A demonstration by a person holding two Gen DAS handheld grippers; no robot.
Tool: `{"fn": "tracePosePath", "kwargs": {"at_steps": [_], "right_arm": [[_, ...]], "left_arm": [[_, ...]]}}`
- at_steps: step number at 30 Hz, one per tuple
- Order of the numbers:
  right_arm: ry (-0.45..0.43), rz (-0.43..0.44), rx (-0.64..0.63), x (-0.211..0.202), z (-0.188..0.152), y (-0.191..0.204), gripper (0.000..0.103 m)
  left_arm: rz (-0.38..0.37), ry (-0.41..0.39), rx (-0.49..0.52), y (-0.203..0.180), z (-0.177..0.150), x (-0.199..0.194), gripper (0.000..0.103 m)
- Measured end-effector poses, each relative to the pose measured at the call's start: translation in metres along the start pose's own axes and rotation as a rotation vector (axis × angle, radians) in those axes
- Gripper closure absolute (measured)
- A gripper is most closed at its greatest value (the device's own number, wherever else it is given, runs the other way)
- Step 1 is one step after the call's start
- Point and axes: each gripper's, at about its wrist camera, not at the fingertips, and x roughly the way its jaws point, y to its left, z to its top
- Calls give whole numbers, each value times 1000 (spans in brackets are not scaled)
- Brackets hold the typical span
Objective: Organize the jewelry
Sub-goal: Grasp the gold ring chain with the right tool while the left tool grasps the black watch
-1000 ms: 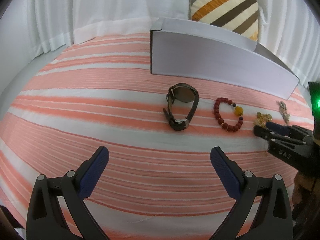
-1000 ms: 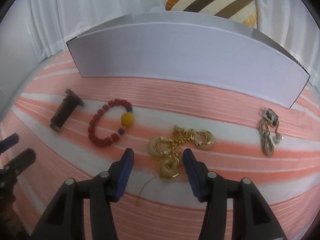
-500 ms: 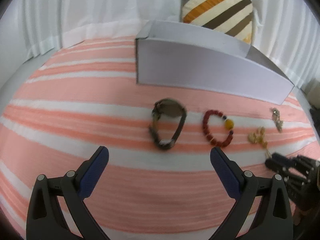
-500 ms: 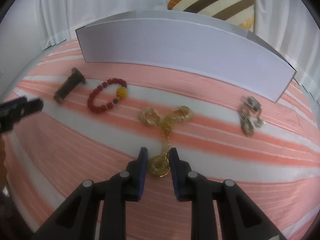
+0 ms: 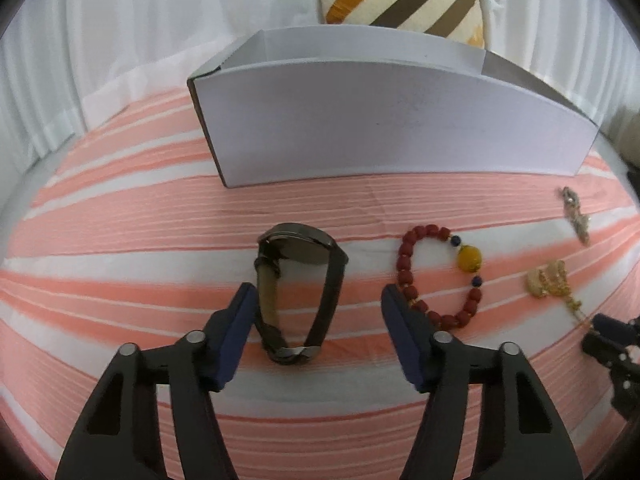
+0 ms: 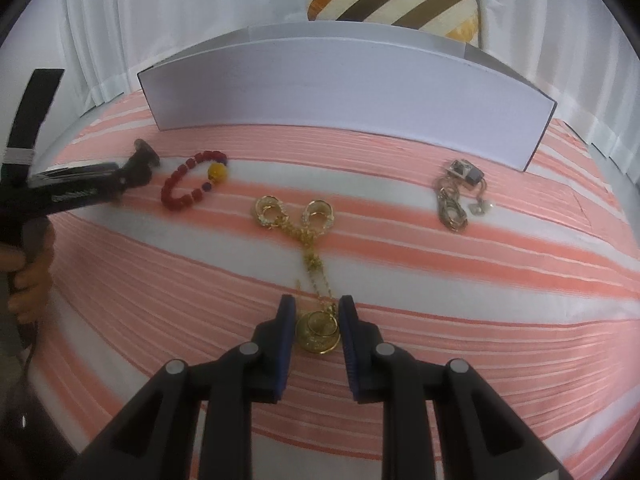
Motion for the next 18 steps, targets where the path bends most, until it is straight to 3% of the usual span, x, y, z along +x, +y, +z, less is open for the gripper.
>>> {"fn": "tracePosePath", "kwargs": {"at_steps": [4,10,14,15,18], "right_arm": [[-6,5,7,-2,-1,-3,81],[-8,5,18,-4,-2,-7,81],[-7,11,25,-2,-1,-8,81],[-7,12,26,-2,-2,-7,81],[-9,13,22,-3,-2,-7,81]], "left_arm": [[7,-2,-9,3,0,-4,55],[-32,-45,-8,8,2,-18,53],[-38,-21,34,-1,1,-8,53],[-46,-9,37,-1,1,-4,56],[-73,41,23,0,-1,13,81]]}}
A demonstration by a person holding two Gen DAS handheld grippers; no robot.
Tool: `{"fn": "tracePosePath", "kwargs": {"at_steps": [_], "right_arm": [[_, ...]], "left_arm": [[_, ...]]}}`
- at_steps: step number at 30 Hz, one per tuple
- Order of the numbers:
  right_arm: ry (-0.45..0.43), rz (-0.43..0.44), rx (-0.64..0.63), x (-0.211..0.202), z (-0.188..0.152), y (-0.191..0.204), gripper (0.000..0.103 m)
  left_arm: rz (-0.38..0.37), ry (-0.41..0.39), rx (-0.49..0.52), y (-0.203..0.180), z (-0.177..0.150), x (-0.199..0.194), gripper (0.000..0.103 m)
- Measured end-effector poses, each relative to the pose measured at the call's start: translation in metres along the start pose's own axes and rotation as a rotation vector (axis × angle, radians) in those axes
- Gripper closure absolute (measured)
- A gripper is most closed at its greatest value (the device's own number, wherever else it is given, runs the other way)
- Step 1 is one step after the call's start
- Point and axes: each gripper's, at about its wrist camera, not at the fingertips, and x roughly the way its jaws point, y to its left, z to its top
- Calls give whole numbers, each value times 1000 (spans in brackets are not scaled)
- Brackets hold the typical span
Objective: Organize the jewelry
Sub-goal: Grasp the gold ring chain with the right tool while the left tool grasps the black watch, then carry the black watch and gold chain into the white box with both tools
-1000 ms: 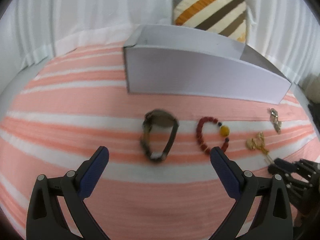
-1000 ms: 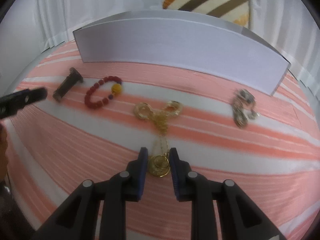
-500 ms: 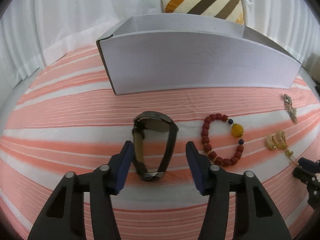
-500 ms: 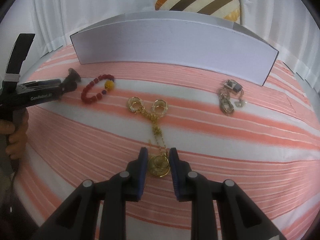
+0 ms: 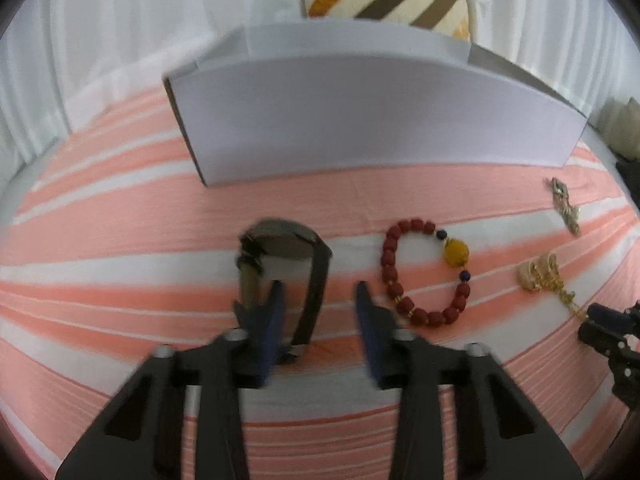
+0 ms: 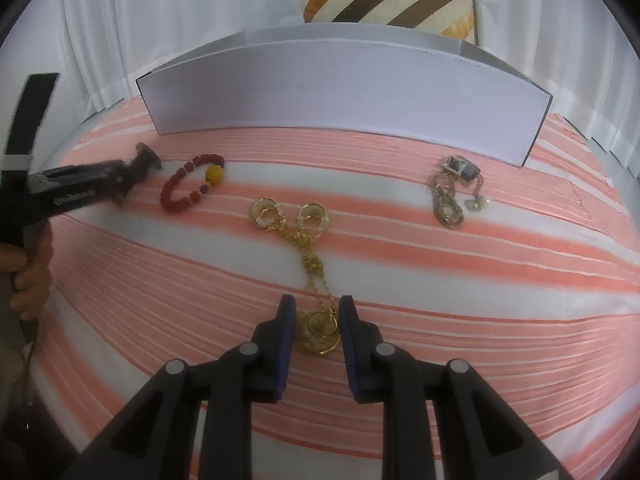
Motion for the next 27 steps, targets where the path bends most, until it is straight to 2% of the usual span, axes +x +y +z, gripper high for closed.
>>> {"fn": "tracePosePath", "kwargs": {"at_steps": [4,6,15,18,22,24,25,26,27], "right_arm": [[2,-4,7,1,-1,-2,81],[-3,2,11,1,-1,-4,81],[-27,35,-7,-8,-4,-12,79],[-36,65,8,-4,5,-14,54],[-5,38,-41,15,20,-3,54],[6,11,-97,22,22,5,54],[9,-1,-120,22,22,9,63],[5,7,-119,20,22,11,76],[7,5,-121,19,22,11,94]], "left_arm": [[-14,8,-11,0,-4,0,98],[-18,13,-18,1,-6,-4,100],[-37,30,-59,-10,-44,-37,98],[-18,21,-68,-12,-50,-38,93],[-14,20,-61,-12,-50,-39,83],[-4,17,-46,-15,-53,-40,84],[-4,16,-43,-17,-54,-41,95],[-6,15,-47,-18,-53,-41,99],[-15,17,-53,-17,-53,-41,100]]}}
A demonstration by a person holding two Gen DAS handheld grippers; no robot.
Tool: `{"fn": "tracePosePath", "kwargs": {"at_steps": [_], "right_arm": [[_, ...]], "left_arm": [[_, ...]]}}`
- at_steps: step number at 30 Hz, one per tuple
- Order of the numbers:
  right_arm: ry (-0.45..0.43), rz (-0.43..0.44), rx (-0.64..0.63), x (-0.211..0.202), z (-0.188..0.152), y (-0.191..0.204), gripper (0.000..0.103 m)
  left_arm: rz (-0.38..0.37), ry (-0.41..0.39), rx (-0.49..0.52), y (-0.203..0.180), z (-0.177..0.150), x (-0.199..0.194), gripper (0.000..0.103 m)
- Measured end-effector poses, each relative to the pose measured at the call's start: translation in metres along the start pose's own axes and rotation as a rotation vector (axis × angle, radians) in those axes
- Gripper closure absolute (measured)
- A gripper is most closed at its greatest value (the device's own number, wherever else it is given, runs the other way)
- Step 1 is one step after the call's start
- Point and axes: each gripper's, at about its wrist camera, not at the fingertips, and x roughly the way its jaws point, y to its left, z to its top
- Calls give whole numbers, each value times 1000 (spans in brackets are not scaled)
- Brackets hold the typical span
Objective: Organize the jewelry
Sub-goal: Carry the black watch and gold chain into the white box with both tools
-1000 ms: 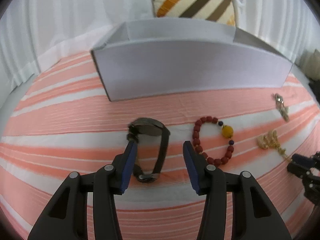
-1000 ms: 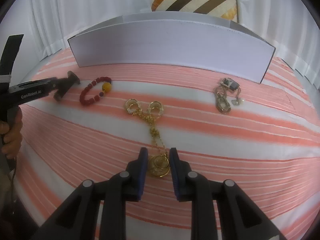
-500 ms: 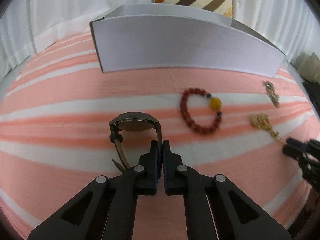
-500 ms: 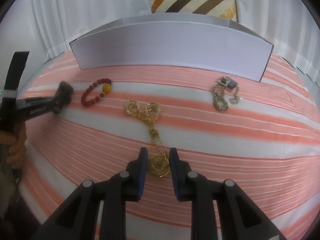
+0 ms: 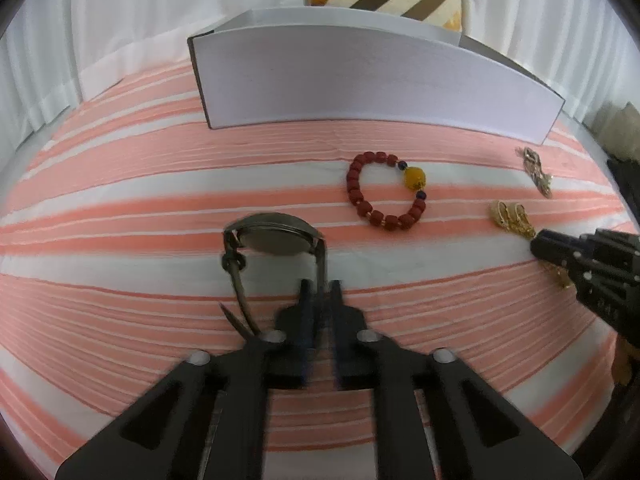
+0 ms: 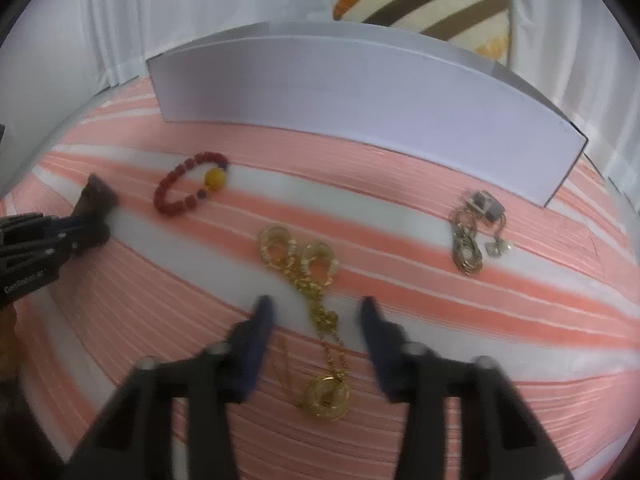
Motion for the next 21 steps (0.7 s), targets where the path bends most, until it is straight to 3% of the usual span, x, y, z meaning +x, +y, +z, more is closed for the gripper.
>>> {"fn": "tracePosePath", "kwargs": {"at_steps": [4,10,21], "right_arm": [[-10,20,14,-13,-5,0,94],[-102,57,63,-66,-5,-7,94],[-221,88,92,-125,24,-15,94]], "left_arm": [[-15,-10,-32,0,1,-11,101],[-58,-5,-51,-13,8,-40,101],[-124,-41,-33,-43,41,-98,101]]}}
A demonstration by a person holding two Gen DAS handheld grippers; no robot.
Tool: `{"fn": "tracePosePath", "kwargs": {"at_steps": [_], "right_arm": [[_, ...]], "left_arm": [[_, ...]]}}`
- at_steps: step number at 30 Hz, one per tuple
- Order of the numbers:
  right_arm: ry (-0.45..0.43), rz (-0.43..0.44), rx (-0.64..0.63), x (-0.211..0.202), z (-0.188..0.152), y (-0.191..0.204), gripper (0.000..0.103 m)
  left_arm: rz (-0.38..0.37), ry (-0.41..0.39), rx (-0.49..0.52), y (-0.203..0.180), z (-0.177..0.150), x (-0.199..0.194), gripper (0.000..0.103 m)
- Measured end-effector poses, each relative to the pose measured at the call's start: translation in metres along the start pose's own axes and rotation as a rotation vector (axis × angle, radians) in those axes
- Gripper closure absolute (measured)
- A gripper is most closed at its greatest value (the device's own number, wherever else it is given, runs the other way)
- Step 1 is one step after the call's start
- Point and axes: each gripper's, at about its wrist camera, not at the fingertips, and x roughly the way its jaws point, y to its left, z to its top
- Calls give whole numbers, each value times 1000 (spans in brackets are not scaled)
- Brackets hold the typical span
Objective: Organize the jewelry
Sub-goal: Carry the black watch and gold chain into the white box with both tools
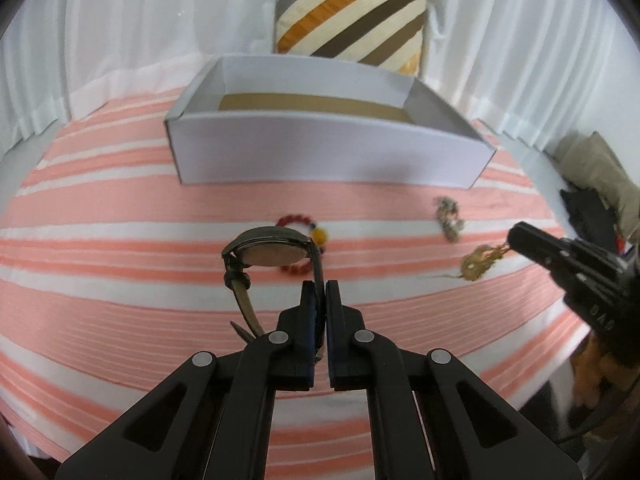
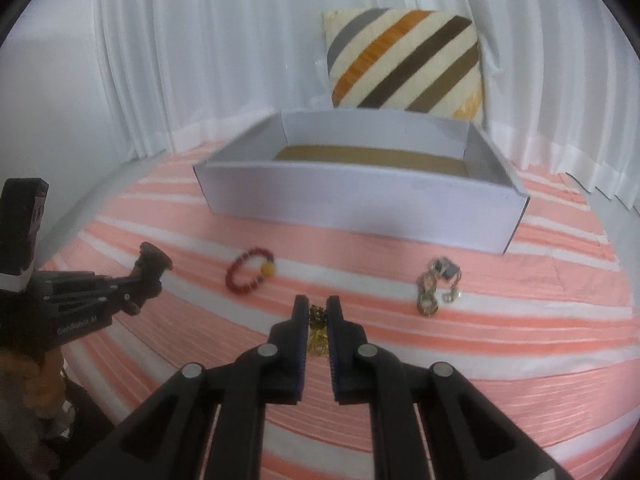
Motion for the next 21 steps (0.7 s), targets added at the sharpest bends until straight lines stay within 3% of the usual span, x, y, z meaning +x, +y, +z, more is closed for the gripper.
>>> {"fn": "tracePosePath", "kwargs": {"at_steps": [14,21], "right_arm": [[-69,6,-5,-4,66,-10,94],[-102,1,-4,12,109,-23,94]], "left_arm": [[-3,9,-13,-7,74,8,101],[-8,-2,-25,-4,129,25,101]]}}
